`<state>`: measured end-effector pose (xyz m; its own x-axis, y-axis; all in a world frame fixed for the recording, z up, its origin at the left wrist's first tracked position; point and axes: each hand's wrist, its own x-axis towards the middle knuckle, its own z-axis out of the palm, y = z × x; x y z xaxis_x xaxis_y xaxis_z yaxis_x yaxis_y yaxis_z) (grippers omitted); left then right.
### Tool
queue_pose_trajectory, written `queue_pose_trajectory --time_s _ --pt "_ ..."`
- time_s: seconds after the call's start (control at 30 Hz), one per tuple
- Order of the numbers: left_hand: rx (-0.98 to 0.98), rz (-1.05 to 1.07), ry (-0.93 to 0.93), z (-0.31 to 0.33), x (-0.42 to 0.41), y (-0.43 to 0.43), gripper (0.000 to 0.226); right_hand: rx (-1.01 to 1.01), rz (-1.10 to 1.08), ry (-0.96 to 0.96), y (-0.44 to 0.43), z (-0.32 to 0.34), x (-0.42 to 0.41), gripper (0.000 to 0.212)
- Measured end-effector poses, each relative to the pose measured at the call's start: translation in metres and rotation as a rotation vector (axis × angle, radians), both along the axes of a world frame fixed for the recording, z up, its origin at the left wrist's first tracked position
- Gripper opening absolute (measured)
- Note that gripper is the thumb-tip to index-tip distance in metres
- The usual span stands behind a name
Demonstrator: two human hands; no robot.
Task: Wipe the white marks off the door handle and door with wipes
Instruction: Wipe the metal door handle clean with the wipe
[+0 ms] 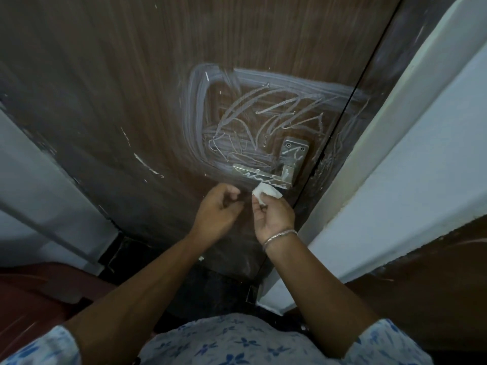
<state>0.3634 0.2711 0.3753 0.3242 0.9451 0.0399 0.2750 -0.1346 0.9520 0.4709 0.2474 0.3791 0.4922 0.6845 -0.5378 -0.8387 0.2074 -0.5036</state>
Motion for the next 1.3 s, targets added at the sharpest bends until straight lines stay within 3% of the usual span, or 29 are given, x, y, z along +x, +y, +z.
queue_pose_trajectory --time_s 0.17,0.4,0.53,0.77,0.93,1.03,1.3 --pt "-0.02 -0.12 0.007 0.002 0.023 -0.003 0.032 -0.233 -0.016 -0.652 -0.005 -0.012 -0.008 0.031" --pt "-0.089 -0.025 -0.076 0.007 0.041 0.005 0.008 -0.162 0.091 -0.927 -0.021 -0.024 -0.003 0.04" --pt "-0.327 0.156 -0.251 0.007 0.056 0.011 0.005 -0.175 0.008 -0.944 -0.026 -0.023 0.011 0.04" --pt "-0.403 0.234 -0.321 0.005 0.07 0.015 0.013 -0.243 -0.135 -1.037 -0.028 -0.012 0.038 0.032" --pt "-0.444 0.214 -0.335 0.001 0.074 0.018 0.012 -0.26 -0.126 -1.069 -0.032 -0.012 0.037 0.034" --pt "-0.539 0.202 -0.423 0.002 0.076 0.022 0.001 -0.255 -0.122 -1.065 -0.032 -0.01 0.037 0.034" --pt "-0.84 0.018 -0.698 0.009 0.057 0.031 0.014 -0.234 -0.122 -1.033 -0.029 -0.007 0.038 0.032"
